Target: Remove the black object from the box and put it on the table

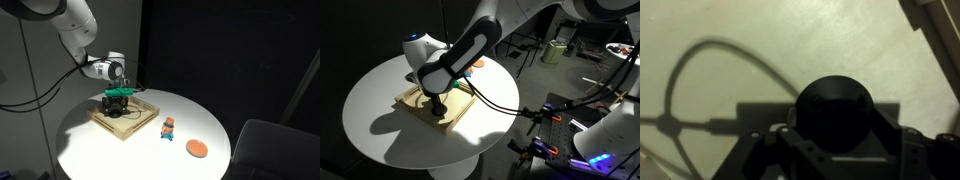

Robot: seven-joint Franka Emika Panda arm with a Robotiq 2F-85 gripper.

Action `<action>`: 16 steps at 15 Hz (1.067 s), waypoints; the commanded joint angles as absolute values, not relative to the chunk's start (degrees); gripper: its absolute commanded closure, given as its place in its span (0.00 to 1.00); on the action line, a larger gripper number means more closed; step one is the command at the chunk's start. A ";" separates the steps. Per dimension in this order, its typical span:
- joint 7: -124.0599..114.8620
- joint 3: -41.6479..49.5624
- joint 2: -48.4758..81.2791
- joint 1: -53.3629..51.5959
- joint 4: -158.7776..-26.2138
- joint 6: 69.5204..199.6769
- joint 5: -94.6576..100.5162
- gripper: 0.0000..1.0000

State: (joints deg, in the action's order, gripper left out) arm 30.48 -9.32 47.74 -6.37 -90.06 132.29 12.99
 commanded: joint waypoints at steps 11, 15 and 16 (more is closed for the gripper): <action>27.85 -10.12 43.21 -7.20 -92.04 133.73 12.67 0.49; 20.29 -9.05 42.80 -7.84 -92.37 134.21 11.47 0.00; 17.78 -8.62 42.80 -8.14 -92.30 133.97 11.24 0.00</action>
State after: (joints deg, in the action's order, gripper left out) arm 23.45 -10.08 44.74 -7.17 -90.24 133.20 12.65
